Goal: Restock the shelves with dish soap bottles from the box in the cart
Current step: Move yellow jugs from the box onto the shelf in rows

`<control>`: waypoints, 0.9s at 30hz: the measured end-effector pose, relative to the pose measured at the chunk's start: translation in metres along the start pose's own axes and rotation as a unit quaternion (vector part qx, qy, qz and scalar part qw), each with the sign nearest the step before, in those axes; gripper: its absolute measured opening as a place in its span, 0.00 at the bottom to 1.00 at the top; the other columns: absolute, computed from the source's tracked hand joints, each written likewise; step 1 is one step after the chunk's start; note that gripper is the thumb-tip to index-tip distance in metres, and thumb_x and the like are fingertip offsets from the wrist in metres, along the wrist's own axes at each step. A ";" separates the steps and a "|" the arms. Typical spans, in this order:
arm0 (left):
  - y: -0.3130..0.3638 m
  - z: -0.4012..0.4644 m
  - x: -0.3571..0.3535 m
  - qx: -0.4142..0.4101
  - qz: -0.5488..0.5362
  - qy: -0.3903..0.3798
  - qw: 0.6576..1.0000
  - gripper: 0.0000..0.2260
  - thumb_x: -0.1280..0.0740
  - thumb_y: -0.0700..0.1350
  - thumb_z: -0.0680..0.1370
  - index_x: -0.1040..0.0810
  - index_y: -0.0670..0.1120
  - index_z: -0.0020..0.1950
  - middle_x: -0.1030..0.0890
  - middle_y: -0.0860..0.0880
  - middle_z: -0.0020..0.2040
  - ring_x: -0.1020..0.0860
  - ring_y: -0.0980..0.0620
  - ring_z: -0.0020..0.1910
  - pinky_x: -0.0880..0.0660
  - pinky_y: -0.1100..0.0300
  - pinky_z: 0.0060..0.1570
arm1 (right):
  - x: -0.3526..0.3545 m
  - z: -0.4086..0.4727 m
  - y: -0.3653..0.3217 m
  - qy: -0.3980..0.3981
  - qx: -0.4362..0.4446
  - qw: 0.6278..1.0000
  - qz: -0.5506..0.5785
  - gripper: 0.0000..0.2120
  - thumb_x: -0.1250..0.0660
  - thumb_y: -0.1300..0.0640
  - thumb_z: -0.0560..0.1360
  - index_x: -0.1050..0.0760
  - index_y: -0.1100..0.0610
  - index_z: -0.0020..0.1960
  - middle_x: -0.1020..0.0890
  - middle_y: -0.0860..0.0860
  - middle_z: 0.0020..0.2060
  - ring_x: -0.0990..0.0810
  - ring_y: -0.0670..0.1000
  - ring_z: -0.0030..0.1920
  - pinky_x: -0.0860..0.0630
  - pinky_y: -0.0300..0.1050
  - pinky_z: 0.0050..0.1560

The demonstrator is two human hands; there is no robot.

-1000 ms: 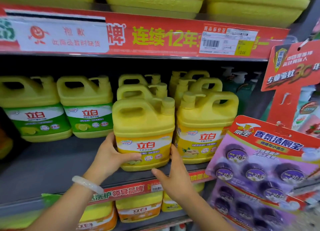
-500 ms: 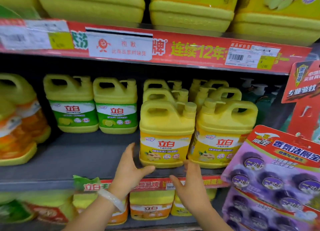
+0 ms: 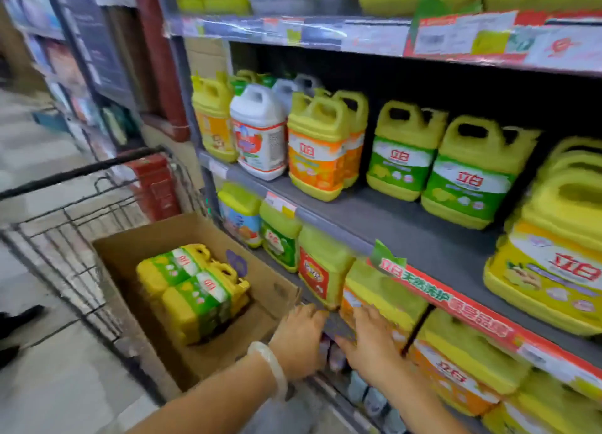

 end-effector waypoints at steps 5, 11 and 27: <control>-0.109 -0.046 0.009 0.107 0.024 -0.013 0.994 0.31 0.31 0.52 0.72 0.37 0.46 0.72 0.36 0.46 0.70 0.37 0.43 0.70 0.38 0.50 0.70 | -0.055 0.016 -0.084 -0.093 0.061 0.994 -0.017 0.29 0.35 0.48 0.76 0.41 0.56 0.72 0.37 0.52 0.69 0.39 0.55 0.71 0.38 0.46 0.69; -0.236 -0.074 0.004 0.187 -0.006 -0.036 0.982 0.23 0.38 0.46 0.78 0.37 0.46 0.72 0.35 0.44 0.69 0.36 0.42 0.69 0.36 0.51 0.68 | -0.131 0.056 -0.164 -0.166 0.080 0.983 -0.023 0.28 0.37 0.50 0.77 0.42 0.56 0.72 0.38 0.55 0.70 0.40 0.58 0.71 0.39 0.49 0.71; -0.486 0.057 -0.035 0.209 -0.064 -0.189 0.957 0.24 0.34 0.47 0.75 0.35 0.41 0.69 0.31 0.43 0.68 0.33 0.43 0.68 0.35 0.54 0.67 | -0.378 0.230 -0.191 -0.136 -0.247 0.892 0.353 0.46 0.26 0.30 0.55 0.30 0.54 0.65 0.21 0.54 0.59 0.22 0.55 0.60 0.25 0.54 0.61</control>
Point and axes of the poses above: each hand's wrist, its own z-axis towards the middle knuckle, its own x-axis out of the back of the hand, y = z × x, the point moved 9 cm from there along z, towards the middle knuckle
